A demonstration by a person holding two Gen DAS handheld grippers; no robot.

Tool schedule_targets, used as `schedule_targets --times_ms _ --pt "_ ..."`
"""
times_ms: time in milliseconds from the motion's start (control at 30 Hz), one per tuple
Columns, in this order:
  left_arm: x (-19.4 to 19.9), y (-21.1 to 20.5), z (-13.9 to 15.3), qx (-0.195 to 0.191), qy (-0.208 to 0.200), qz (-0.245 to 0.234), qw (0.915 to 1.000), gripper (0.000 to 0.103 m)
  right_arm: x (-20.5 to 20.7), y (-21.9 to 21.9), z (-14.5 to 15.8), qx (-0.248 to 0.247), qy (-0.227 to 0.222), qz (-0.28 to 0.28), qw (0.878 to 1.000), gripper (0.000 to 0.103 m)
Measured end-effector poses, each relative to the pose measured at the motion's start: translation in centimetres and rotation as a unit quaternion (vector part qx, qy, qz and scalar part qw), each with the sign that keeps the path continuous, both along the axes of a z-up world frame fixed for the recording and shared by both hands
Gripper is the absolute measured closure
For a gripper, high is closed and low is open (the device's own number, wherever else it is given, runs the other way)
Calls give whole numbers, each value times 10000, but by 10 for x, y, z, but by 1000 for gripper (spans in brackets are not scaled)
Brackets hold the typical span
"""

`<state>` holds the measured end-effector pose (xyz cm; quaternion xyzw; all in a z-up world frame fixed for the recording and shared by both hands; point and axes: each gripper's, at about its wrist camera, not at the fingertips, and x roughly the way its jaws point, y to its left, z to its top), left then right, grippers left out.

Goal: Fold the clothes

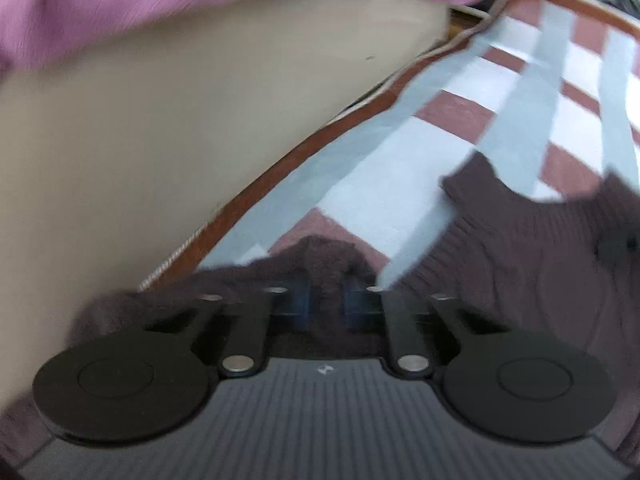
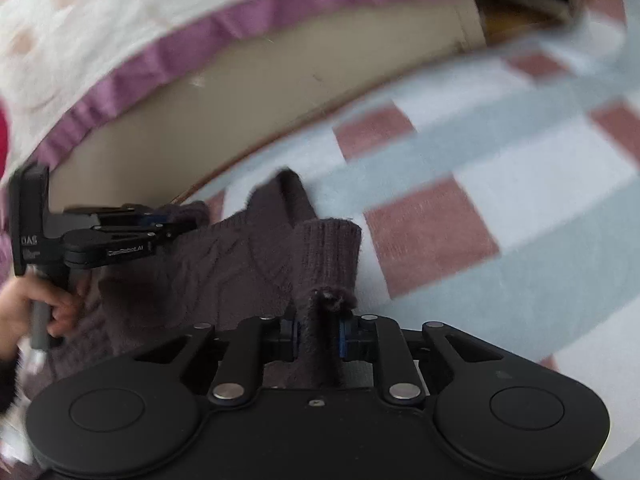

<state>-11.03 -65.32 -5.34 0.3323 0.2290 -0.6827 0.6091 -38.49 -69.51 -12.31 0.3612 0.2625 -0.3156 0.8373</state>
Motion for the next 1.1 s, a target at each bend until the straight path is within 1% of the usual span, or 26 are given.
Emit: schedule_targets --times_ms 67,133,167,233,267,300,333,367,400,467,500,533,567,700,800,867,900,933,967,1033,1100 --pt "-10 11 9 -328 -310 -98 9989 94 -3 13 13 -443 -44 -24 9990 86" --pt "-13 21 32 -992 -285 -60 9946 94 -9 27 30 -920 -88 -145 9956 88" --pt "-11 24 37 -1108 -268 -14 9935 94 -12 33 39 -1186 -21 -235 9927 88" --pt "-3 28 34 -1008 -252 100 9945 93 -17 42 51 -1651 165 -340 9856 89" --pt "1 30 33 -957 -244 157 9950 90 -16 42 53 -1801 368 -352 9823 89" --pt "5 32 32 -907 -237 214 9954 83 -15 41 53 -1897 560 -360 9796 89" --pt "9 34 30 -857 -229 270 9957 80 -13 36 50 -1837 716 -374 9797 89" --pt "13 36 29 -807 -221 327 9960 66 -10 31 45 -1766 872 -420 9795 89" --pt "17 38 28 -757 -213 384 9962 55 -5 26 38 -1655 1070 -436 9794 89" --pt "25 42 25 -656 -197 498 9964 53 1 20 21 -1402 1480 -439 9780 89" --pt "28 44 24 -605 -189 554 9964 51 4 19 13 -1292 1656 -446 9767 89" --pt "32 46 22 -555 -181 611 9964 48 5 18 7 -1225 1786 -466 9751 87" --pt "36 48 21 -504 -173 668 9963 43 4 19 7 -1269 1792 -517 9742 85" --pt "52 55 16 -302 -141 894 9954 39 1 8 10 -1133 1844 -736 9735 73" --pt "88 91 13 3 -171 1287 9915 38 0 10 11 -1177 1942 -949 9692 61" --pt "115 117 11 222 -196 1571 9871 38 -1 14 12 -1200 1972 -1210 9654 61" --pt "130 132 11 323 -182 1732 9842 37 -2 15 13 -1204 1992 -1361 9630 57" --pt "145 147 11 389 -142 1922 9805 36 -5 15 15 -1176 2017 -1575 9595 57" --pt "159 161 11 436 -97 2122 9762 33 -10 14 18 -1127 2012 -1785 9565 57" --pt "188 185 11 525 -5 2522 9662 32 -18 13 25 -1025 1920 -2136 9524 56" --pt "218 203 10 601 92 2928 9542 31 -18 16 33 -970 1767 -2145 9557 56"
